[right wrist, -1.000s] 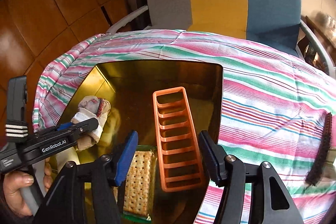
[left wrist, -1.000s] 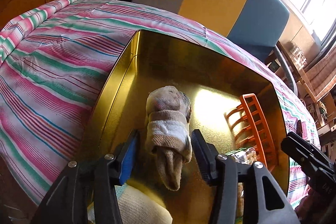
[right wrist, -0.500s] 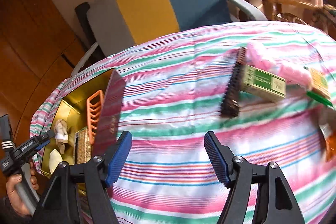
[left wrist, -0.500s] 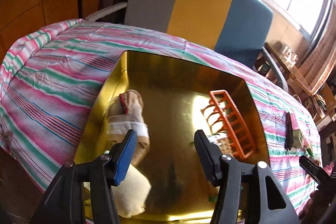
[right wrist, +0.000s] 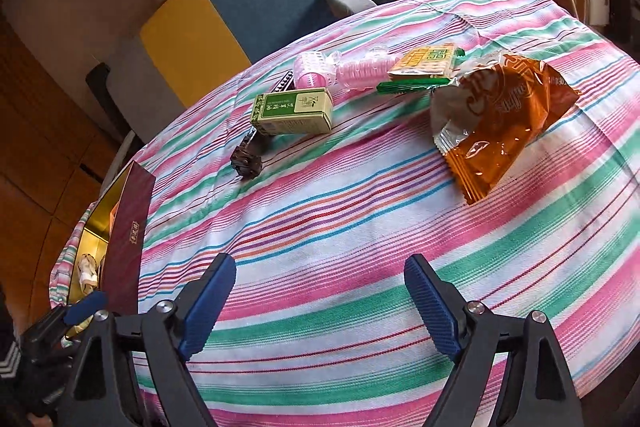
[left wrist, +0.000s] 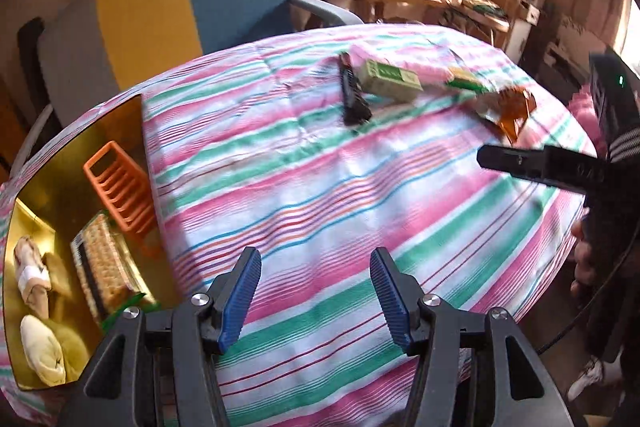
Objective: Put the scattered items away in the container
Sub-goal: 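Open both tools into the tray and withdraw toward the remaining items, then move both open tools over the brown rail piece and green tea box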
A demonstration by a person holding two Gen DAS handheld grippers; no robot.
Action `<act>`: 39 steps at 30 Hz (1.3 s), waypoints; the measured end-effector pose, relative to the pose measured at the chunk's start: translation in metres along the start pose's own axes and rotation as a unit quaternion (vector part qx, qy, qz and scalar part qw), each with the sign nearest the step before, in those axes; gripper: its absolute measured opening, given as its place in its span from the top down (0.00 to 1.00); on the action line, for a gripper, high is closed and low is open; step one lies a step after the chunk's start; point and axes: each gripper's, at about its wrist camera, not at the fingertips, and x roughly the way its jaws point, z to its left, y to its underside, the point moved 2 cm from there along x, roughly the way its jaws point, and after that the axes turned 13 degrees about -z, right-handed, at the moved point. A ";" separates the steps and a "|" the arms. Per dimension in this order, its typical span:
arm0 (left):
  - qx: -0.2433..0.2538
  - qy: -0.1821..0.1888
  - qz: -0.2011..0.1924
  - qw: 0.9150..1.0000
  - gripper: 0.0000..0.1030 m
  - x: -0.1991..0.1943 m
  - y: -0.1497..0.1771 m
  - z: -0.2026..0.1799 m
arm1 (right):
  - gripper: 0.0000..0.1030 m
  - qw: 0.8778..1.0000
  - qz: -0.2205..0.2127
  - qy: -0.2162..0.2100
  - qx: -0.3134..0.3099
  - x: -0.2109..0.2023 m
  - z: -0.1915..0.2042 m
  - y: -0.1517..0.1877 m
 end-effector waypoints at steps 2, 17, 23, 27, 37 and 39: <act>0.010 0.003 0.011 1.000 0.44 0.011 0.002 -0.008 | 0.11 1.000 0.001 -0.009 -0.002 -0.003 -0.002 0.001; -0.026 0.025 -0.005 0.999 0.33 0.041 0.009 0.002 | 0.00 0.994 -0.007 -0.076 -0.078 0.056 0.064 -0.091; -0.033 0.039 -0.024 0.998 0.20 0.044 0.011 0.001 | 0.00 0.992 0.049 -0.100 -0.066 0.120 0.087 -0.131; -0.033 0.042 -0.034 0.998 0.18 0.043 0.012 0.000 | 0.00 0.991 0.099 -0.071 -0.057 0.168 0.085 -0.132; -0.028 0.041 -0.053 0.997 0.14 0.042 0.015 -0.001 | 0.00 0.962 0.198 -0.186 -0.007 0.209 0.098 -0.102; -0.025 0.041 -0.059 0.997 0.14 0.041 0.016 -0.002 | 0.00 0.948 0.223 -0.227 0.004 0.203 0.103 -0.090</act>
